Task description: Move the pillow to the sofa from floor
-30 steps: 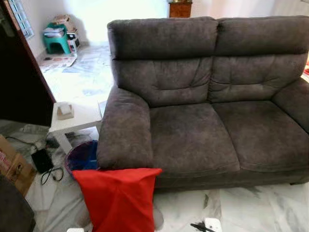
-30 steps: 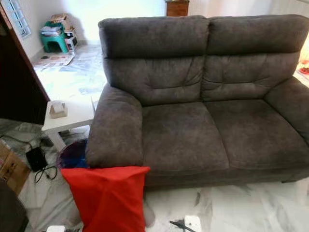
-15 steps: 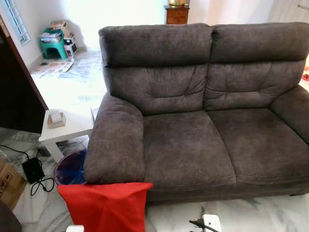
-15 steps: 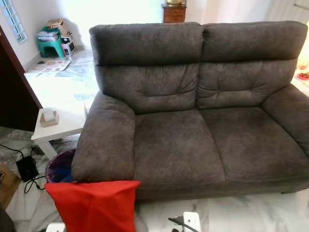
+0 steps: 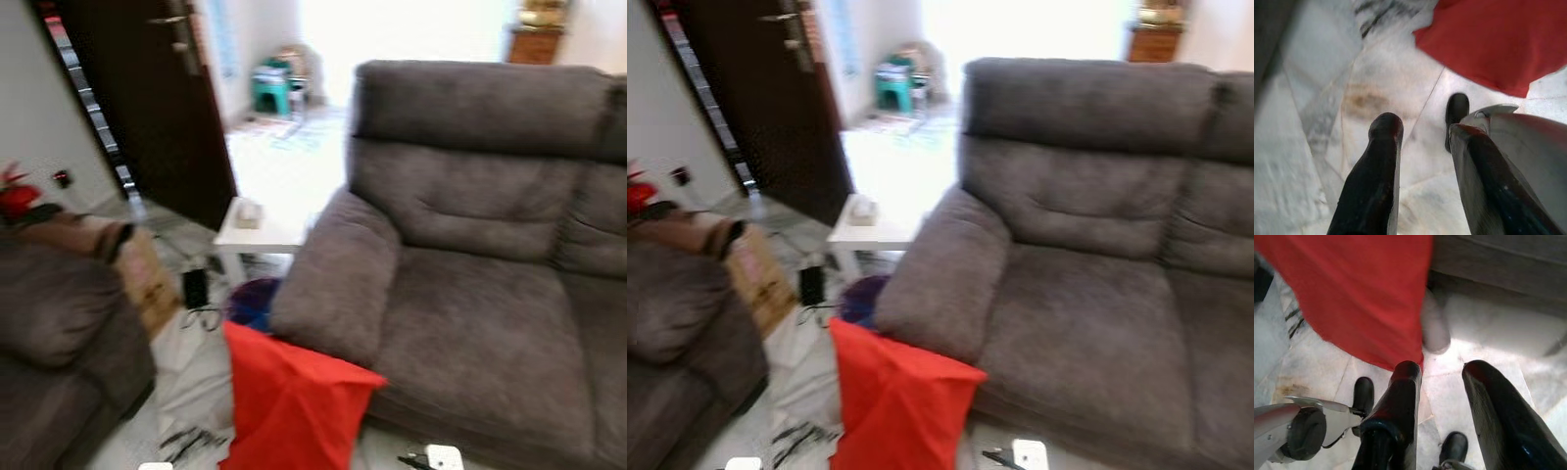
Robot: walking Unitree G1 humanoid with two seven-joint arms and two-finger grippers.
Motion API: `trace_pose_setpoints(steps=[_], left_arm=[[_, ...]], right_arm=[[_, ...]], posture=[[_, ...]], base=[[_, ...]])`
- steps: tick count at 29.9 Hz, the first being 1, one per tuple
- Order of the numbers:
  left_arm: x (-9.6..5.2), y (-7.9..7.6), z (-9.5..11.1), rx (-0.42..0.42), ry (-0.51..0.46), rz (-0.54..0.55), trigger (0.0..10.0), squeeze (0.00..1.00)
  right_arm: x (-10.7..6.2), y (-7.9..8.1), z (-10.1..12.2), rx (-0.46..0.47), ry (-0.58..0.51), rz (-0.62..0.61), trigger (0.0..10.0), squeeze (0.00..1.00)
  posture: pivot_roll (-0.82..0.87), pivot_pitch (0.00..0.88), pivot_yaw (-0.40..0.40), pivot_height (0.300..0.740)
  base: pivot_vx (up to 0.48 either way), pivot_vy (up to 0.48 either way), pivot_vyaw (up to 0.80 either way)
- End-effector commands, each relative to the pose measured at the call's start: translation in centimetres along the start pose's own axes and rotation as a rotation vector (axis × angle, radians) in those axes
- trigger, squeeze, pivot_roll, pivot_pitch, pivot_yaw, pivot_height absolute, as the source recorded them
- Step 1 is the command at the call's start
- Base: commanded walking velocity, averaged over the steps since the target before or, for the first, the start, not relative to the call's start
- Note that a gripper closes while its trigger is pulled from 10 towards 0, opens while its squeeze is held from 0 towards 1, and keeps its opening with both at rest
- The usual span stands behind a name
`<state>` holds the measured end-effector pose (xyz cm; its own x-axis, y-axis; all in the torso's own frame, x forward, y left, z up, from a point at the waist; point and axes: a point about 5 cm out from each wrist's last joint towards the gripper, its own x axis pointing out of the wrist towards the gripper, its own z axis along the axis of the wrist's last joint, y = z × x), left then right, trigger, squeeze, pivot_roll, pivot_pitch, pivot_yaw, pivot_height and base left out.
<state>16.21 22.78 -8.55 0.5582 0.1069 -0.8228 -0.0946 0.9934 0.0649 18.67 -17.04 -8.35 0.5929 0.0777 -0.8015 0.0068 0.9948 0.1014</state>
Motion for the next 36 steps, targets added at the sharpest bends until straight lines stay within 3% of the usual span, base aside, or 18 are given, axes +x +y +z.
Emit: trace_pose_setpoints(steps=[1, 13, 21, 36], left_arm=[[-0.02, 0.32, 0.15, -0.002, -0.009, 0.011, 10.0, 0.00], [-0.02, 0.30, 0.14, 0.004, -0.008, 0.007, 10.0, 0.00], [-0.02, 0.23, 0.14, 0.023, -0.011, 0.005, 10.0, 0.00], [-0.03, 0.26, 0.12, 0.024, -0.013, 0.013, 10.0, 0.00]], right_arm=[[0.10, 0.48, 0.16, 0.003, -0.005, 0.009, 10.0, 0.00], [0.09, 0.49, 0.09, 0.036, -0.010, 0.004, 10.0, 0.00], [0.06, 0.43, -0.02, 0.050, -0.008, 0.004, 10.0, 0.00], [0.05, 0.44, -0.03, 0.049, -0.008, 0.011, 10.0, 0.00]], posture=[[0.01, 0.000, 0.038, 0.740], [0.01, 0.000, 0.040, 0.740], [0.01, 0.000, 0.037, 0.740], [0.01, 0.000, 0.036, 0.740]], base=[[0.000, 0.000, 0.80], [0.000, 0.000, 0.75], [0.000, 0.000, 0.00], [0.000, -0.418, 0.00]])
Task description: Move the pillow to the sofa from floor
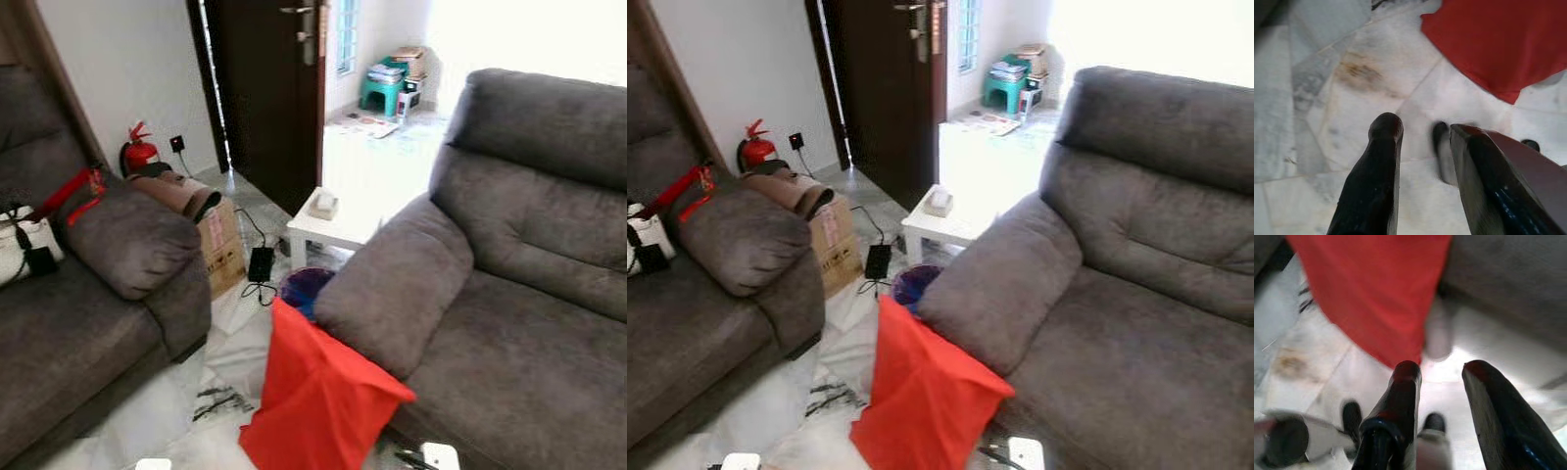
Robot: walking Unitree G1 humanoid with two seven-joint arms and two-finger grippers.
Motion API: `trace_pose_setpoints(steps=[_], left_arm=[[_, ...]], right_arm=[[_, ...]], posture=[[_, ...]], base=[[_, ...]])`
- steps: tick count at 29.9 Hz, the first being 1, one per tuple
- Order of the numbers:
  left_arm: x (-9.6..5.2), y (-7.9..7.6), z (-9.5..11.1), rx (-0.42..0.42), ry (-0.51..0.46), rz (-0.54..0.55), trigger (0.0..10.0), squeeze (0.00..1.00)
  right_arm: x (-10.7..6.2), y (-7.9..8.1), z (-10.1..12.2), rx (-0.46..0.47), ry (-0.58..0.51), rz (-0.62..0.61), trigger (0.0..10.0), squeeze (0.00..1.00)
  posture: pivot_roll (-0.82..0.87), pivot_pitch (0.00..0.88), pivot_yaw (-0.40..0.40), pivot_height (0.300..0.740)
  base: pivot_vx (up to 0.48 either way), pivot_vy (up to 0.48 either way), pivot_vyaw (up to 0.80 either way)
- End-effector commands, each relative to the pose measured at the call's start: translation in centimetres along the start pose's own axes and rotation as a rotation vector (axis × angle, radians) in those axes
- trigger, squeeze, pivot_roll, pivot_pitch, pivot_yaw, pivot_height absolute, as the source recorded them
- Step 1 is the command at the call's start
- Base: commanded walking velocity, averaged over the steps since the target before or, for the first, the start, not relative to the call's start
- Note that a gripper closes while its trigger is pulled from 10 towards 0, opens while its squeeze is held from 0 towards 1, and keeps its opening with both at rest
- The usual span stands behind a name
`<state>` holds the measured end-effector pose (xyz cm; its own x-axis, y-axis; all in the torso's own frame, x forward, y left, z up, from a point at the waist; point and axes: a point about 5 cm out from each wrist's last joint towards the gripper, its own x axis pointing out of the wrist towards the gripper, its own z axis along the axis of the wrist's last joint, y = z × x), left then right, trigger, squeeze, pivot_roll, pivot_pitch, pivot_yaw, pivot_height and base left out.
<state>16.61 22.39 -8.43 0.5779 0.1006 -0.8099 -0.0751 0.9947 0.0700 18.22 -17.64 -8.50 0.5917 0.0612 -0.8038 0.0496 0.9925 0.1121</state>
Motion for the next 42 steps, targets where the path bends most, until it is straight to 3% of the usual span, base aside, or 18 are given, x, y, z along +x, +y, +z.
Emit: trace_pose_setpoints(steps=[1, 5, 11, 15, 18, 20, 21, 22, 28, 34, 42], left_arm=[[-0.1, 0.7, -0.3, 0.004, 0.010, 0.021, 10.0, 0.00], [-0.1, 0.7, -0.1, 0.005, -0.011, 0.028, 10.0, 0.00], [-0.2, 1.0, 0.4, -0.090, -0.092, 0.083, 10.0, 0.00], [0.0, 1.8, 7.7, -0.038, -0.363, 0.115, 10.0, 0.00], [-0.7, 2.5, 10.6, 0.021, -0.520, 0.126, 10.0, 0.00], [-1.0, 2.5, 11.6, 0.040, -0.585, 0.116, 10.0, 0.00], [-1.6, 2.4, 12.6, 0.073, -0.677, 0.091, 10.0, 0.00], [-1.9, 2.3, 12.9, 0.094, -0.717, 0.076, 10.0, 0.00], [-2.4, 1.8, 12.2, 0.133, -0.756, 0.044, 10.0, 0.00], [-2.7, 2.2, 11.4, 0.077, -0.766, 0.080, 10.0, 0.00], [-2.5, 2.1, 11.8, 0.051, -0.763, 0.067, 10.0, 0.00]], right_arm=[[0.2, 1.1, 0.3, 0.008, -0.008, 0.028, 10.0, 0.00], [0.2, 1.1, 0.4, 0.014, -0.016, 0.034, 10.0, 0.00], [0.2, 1.2, 0.7, 0.029, -0.050, 0.045, 10.0, 0.00], [0.2, 1.3, 1.2, 0.051, -0.101, 0.047, 10.0, 0.00], [0.1, 1.2, 1.5, 0.080, -0.153, 0.041, 10.0, 0.00], [0.1, 1.2, 1.7, 0.112, -0.181, 0.043, 10.0, 0.00], [-0.1, 0.7, 7.3, 0.086, -0.411, 0.084, 10.0, 0.00], [-0.5, 0.5, 9.8, 0.052, -0.517, 0.106, 10.0, 0.00], [-0.9, 0.6, 9.9, 0.027, -0.568, 0.151, 10.0, 0.00], [-1.2, 0.4, 10.1, 0.061, -0.621, 0.149, 10.0, 0.00], [-0.7, 0.8, 9.1, 0.053, -0.544, 0.161, 10.0, 0.00]], posture=[[0.01, 0.000, 0.036, 0.740], [0.00, 0.000, 0.038, 0.740], [0.00, 0.000, 0.041, 0.740], [0.00, 0.000, 0.043, 0.740], [0.00, 0.000, 0.048, 0.740], [0.00, 0.000, 0.049, 0.740], [0.00, 0.000, 0.048, 0.740], [0.01, 0.000, 0.048, 0.740], [-0.02, 0.000, 0.060, 0.740], [-0.03, 0.000, 0.067, 0.740], [0.01, 0.000, 0.051, 0.740]], base=[[0.000, 0.000, 0.00], [0.000, 0.000, 0.00], [0.000, 0.000, 0.00], [0.000, 0.000, 0.00], [0.000, 0.000, 0.00], [0.000, 0.000, 0.00], [0.000, 0.000, 0.00], [0.000, 0.000, 0.00], [0.000, 0.000, 0.00], [0.000, 0.000, 0.00], [0.101, 0.000, 0.00]])
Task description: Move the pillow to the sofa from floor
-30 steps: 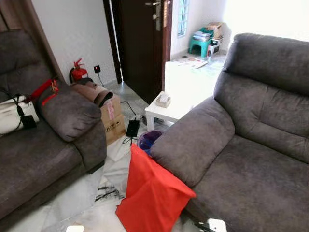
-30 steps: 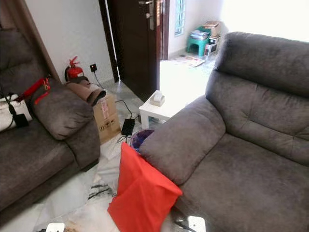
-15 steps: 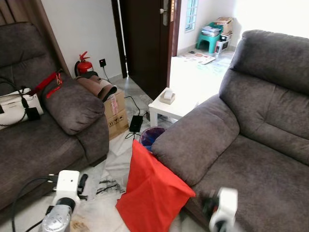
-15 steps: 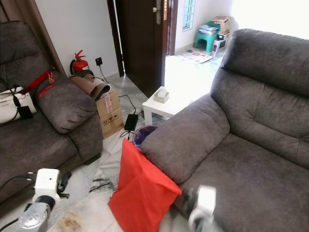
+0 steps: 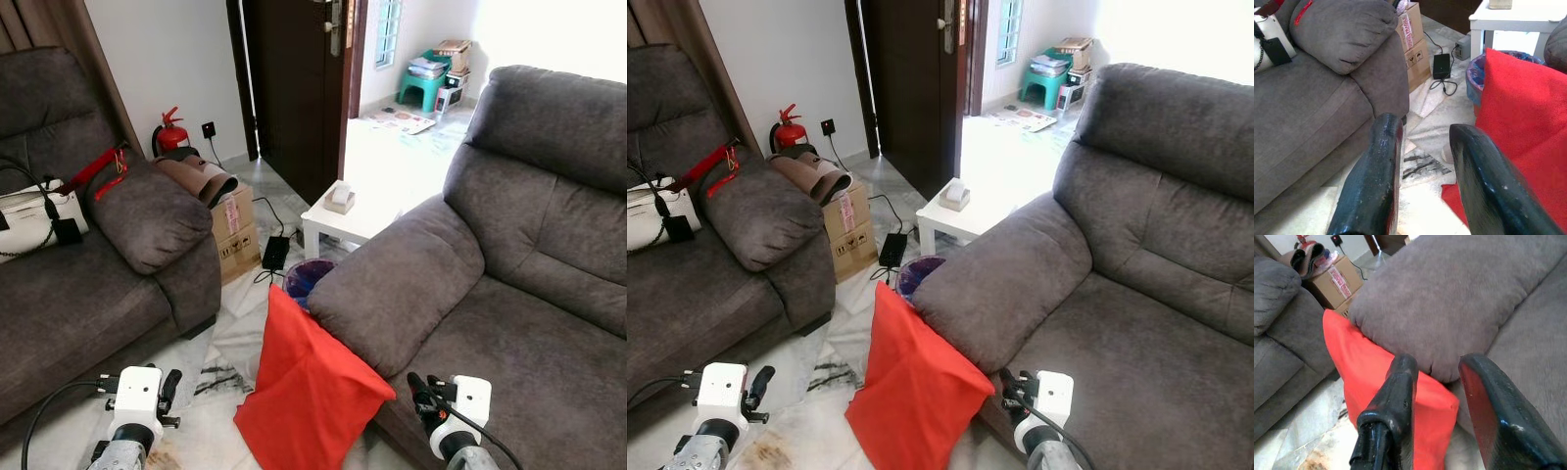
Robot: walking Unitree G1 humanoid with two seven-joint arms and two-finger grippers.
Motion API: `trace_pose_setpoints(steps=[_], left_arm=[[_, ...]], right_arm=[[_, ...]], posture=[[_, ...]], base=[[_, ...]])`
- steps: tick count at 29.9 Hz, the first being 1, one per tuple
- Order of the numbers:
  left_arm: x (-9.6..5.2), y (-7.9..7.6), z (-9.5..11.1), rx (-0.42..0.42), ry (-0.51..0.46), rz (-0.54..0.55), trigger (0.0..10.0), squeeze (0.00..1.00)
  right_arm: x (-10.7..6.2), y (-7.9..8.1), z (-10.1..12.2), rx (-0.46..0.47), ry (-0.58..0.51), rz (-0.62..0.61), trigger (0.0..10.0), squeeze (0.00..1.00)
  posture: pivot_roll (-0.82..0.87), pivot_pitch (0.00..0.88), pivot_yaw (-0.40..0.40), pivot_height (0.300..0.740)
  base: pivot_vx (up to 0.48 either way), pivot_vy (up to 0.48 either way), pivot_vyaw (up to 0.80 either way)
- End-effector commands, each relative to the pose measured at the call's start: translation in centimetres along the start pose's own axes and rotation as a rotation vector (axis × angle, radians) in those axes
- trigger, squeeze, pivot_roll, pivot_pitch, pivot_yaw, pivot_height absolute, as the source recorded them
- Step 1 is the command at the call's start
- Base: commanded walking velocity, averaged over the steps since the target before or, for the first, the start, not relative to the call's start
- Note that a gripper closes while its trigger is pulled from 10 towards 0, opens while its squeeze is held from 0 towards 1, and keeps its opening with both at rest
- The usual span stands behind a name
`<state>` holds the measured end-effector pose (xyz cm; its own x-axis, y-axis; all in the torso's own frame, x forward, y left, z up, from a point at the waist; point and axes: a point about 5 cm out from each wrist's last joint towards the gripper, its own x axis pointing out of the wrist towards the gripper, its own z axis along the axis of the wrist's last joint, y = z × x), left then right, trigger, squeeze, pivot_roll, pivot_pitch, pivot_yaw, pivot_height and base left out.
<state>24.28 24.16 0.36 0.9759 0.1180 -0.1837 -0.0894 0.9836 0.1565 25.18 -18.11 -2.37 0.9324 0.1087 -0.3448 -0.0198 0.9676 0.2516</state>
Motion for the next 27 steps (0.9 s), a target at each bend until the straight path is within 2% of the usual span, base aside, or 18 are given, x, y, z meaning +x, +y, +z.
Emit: trace_pose_setpoints(steps=[1, 4, 7, 8, 18, 23, 24, 25, 26, 27], left_arm=[[0.3, 0.3, 0.3, -0.012, -0.004, 0.012, 10.0, 0.00], [0.4, 0.4, 0.5, -0.021, -0.009, 0.019, 10.0, 0.00], [0.4, 0.4, 0.5, -0.019, -0.012, 0.016, 10.0, 0.00], [0.4, 0.4, 0.6, -0.019, -0.013, 0.014, 10.0, 0.00], [0.9, 0.3, 1.1, -0.020, -0.023, -0.001, 10.0, 0.00], [1.1, 0.0, 1.3, -0.031, -0.026, -0.043, 10.0, 0.00], [1.1, 0.0, 1.3, -0.030, -0.024, -0.042, 10.0, 0.00], [1.1, 0.0, 1.3, -0.029, -0.024, -0.042, 10.0, 0.00], [1.2, 0.0, 1.3, -0.029, -0.024, -0.042, 10.0, 0.00], [1.2, 0.0, 1.4, -0.022, -0.024, -0.047, 10.0, 0.00]], right_arm=[[0.1, 0.2, -0.2, -0.012, 0.022, 0.021, 10.0, 0.00], [0.1, 0.1, -0.1, -0.059, 0.042, 0.043, 10.0, 0.00], [0.0, -0.2, -0.1, -0.036, 0.046, 0.037, 10.0, 0.00], [0.1, -0.3, -0.1, -0.010, 0.048, 0.033, 10.0, 0.00], [0.4, -0.2, 0.4, -0.007, 0.033, 0.015, 10.0, 0.00], [0.6, -0.1, 0.6, 0.003, 0.024, 0.009, 10.0, 0.00], [0.6, -0.1, 0.6, 0.014, 0.012, 0.010, 10.0, 0.60], [0.5, -0.1, 0.7, 0.016, 0.009, 0.010, 10.0, 0.60], [0.5, -0.1, 0.7, 0.017, 0.007, 0.010, 10.0, 1.00], [0.5, -0.3, 0.7, 0.019, 0.005, 0.008, 10.0, 1.00]], posture=[[0.01, 0.000, 0.051, 0.740], [0.02, 0.000, 0.047, 0.740], [0.02, 0.000, 0.046, 0.740], [0.02, 0.000, 0.045, 0.740], [0.02, 0.000, 0.049, 0.740], [0.02, 0.000, 0.051, 0.740], [0.02, 0.000, 0.051, 0.740], [0.02, 0.000, 0.051, 0.740], [0.02, 0.000, 0.051, 0.740], [0.02, 0.000, 0.052, 0.740]], base=[[0.292, 0.000, 0.00], [0.299, 0.000, 0.67], [0.301, 0.000, 0.80], [0.307, 0.000, 0.00], [0.313, 0.000, 0.00], [0.000, 0.000, 0.00], [0.000, 0.000, 0.00], [0.000, 0.000, 0.00], [0.000, 0.000, 0.00], [0.000, 0.000, 0.00]])
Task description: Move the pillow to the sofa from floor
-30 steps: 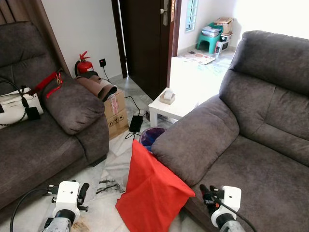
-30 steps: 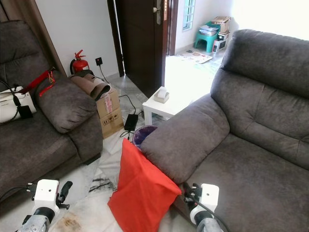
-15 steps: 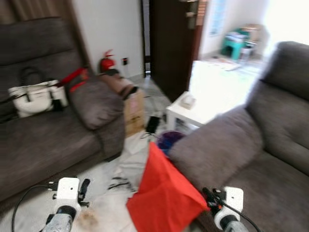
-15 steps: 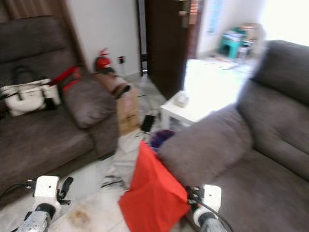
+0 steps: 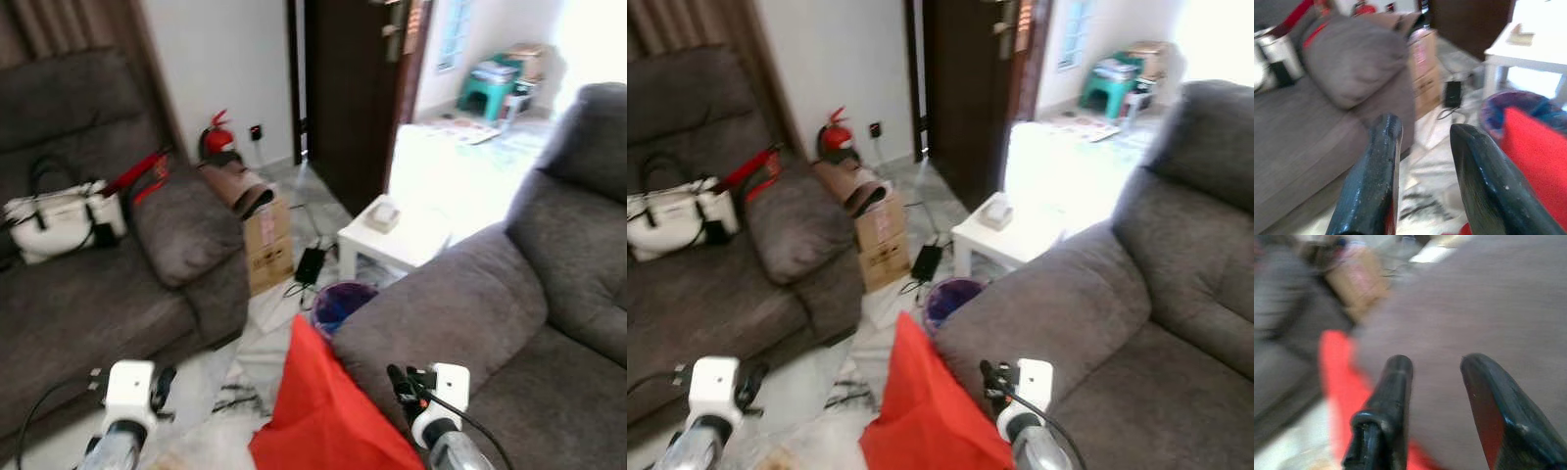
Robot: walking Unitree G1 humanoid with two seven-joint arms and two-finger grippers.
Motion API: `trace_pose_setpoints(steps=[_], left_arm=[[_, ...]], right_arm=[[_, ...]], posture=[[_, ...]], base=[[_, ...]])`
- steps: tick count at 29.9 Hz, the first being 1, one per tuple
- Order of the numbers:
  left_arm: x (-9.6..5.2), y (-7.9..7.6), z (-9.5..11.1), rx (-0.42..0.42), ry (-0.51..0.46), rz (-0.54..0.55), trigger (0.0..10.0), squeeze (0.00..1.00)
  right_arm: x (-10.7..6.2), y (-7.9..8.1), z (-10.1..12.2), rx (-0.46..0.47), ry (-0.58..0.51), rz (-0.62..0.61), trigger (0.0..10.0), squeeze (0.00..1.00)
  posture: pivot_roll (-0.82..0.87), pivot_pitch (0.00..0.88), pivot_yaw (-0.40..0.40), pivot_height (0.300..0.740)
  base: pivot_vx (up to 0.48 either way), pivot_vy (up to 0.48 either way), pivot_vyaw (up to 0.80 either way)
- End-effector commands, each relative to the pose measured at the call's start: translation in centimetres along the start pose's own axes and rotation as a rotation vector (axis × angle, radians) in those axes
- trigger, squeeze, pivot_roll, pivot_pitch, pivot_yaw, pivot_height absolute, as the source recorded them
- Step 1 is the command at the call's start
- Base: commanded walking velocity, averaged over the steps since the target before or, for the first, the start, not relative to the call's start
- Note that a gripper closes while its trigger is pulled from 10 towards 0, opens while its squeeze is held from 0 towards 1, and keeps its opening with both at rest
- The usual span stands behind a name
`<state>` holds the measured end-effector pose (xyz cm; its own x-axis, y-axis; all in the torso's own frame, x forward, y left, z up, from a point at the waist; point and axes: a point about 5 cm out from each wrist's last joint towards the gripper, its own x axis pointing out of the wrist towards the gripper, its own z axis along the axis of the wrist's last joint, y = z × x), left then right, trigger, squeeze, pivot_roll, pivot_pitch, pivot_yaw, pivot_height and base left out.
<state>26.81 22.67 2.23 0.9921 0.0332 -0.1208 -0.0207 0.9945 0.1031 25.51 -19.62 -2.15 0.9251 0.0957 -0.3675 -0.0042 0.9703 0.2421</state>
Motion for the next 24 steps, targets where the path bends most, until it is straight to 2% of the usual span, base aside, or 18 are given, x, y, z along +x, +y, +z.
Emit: trace_pose_setpoints(steps=[1, 10, 11, 12, 16, 21, 24], left_arm=[[-0.93, 1.33, -1.01, 0.021, 0.051, 0.029, 10.0, 0.00], [-0.55, 1.09, -0.55, 0.020, 0.035, 0.017, 10.0, 0.00], [-0.52, 1.05, -0.50, 0.021, 0.033, 0.015, 10.0, 0.00], [-0.52, 1.02, -0.48, 0.021, 0.032, 0.013, 10.0, 0.00], [-0.53, 0.94, -0.42, 0.020, 0.027, 0.011, 10.0, 0.00], [-0.47, 0.84, -0.15, 0.001, 0.006, 0.024, 10.0, 0.00], [-0.42, 0.97, -0.07, 0.002, 0.004, 0.023, 10.0, 0.00]], right_arm=[[0.37, 1.10, 0.05, 0.023, -0.016, 0.025, 10.0, 1.00], [0.14, 0.50, 0.13, 0.049, -0.036, -0.008, 10.0, 1.00], [0.14, 0.55, 0.15, 0.047, -0.040, -0.005, 10.0, 0.38], [0.13, 0.58, 0.16, 0.049, -0.043, -0.002, 10.0, 0.00], [0.07, 0.62, 0.19, 0.057, -0.056, 0.006, 10.0, 0.00], [0.09, 0.79, -0.11, 0.025, -0.022, 0.019, 10.0, 0.00], [0.17, 1.03, -0.23, 0.019, -0.010, 0.025, 10.0, 0.00]], posture=[[0.02, 0.000, 0.052, 0.740], [0.02, 0.000, 0.058, 0.740], [0.02, 0.000, 0.058, 0.740], [0.02, 0.000, 0.058, 0.740], [0.02, 0.000, 0.057, 0.740], [0.02, 0.000, 0.053, 0.740], [0.01, 0.000, 0.056, 0.720]], base=[[0.000, 0.000, 0.00], [0.000, 0.000, 0.00], [0.000, 0.000, 0.00], [0.000, 0.000, 0.00], [0.000, 0.000, 0.00], [0.000, 0.000, 0.00], [0.000, 0.000, 0.00]])
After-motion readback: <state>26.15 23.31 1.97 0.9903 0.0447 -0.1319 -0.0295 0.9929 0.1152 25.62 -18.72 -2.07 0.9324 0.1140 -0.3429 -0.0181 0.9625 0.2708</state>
